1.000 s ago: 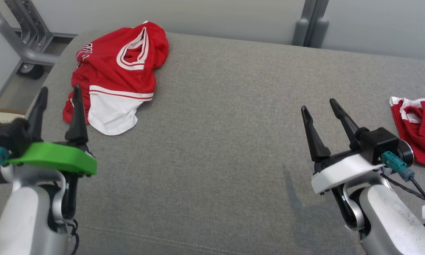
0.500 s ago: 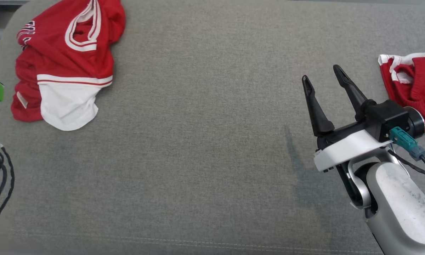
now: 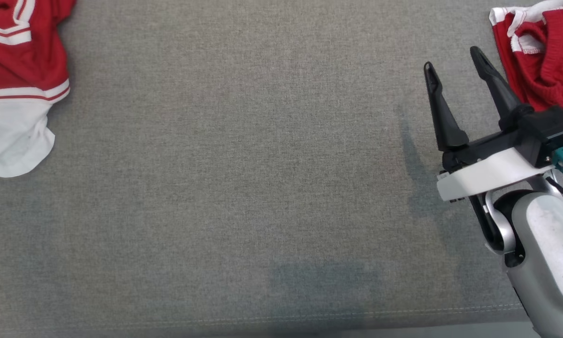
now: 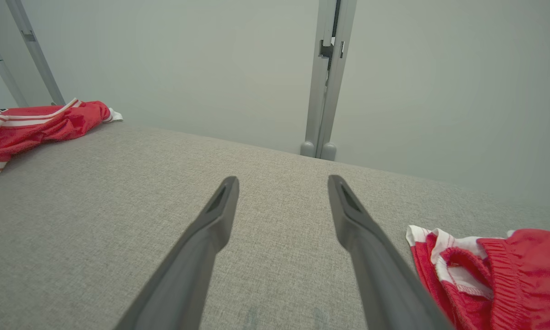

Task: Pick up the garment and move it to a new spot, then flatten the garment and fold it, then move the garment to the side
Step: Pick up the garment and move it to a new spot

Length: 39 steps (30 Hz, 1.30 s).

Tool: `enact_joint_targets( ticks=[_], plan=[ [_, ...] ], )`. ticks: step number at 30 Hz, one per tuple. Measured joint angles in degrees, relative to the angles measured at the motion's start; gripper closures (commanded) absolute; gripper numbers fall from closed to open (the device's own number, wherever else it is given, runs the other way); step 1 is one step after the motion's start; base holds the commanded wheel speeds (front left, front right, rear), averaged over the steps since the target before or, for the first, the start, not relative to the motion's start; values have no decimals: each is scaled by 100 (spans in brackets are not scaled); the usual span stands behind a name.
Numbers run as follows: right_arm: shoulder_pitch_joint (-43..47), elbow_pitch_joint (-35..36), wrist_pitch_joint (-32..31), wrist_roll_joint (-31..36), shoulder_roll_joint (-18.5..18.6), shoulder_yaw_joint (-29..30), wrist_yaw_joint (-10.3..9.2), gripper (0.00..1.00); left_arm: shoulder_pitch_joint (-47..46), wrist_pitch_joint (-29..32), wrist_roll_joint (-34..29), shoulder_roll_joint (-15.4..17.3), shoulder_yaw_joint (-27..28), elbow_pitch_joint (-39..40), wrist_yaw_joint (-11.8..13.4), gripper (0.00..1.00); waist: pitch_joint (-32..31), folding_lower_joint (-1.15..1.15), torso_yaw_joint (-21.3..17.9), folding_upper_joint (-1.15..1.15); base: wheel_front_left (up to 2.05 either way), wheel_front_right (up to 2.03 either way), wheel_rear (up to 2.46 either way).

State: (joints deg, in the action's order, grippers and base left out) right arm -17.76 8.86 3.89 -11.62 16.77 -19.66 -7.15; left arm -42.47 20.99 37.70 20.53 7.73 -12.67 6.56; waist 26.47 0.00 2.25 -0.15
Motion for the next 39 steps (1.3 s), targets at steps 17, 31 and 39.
enact_joint_targets(
  ticks=[17,31,39],
  plan=[
    [-183,25,10,112,138,110,2,0,-209,16,98,-364,-380,-983,-213,0,765,0,-67,0,0,0,0],
    [-187,22,0,129,181,155,7,0,-221,-5,81,-338,-573,-1482,-461,100,872,0,-136,0,0,0,0],
    [-186,-103,62,129,211,292,7,0,-503,-856,-21,-449,-526,-1449,-750,100,736,0,-32,0,0,0,0]
  ],
)
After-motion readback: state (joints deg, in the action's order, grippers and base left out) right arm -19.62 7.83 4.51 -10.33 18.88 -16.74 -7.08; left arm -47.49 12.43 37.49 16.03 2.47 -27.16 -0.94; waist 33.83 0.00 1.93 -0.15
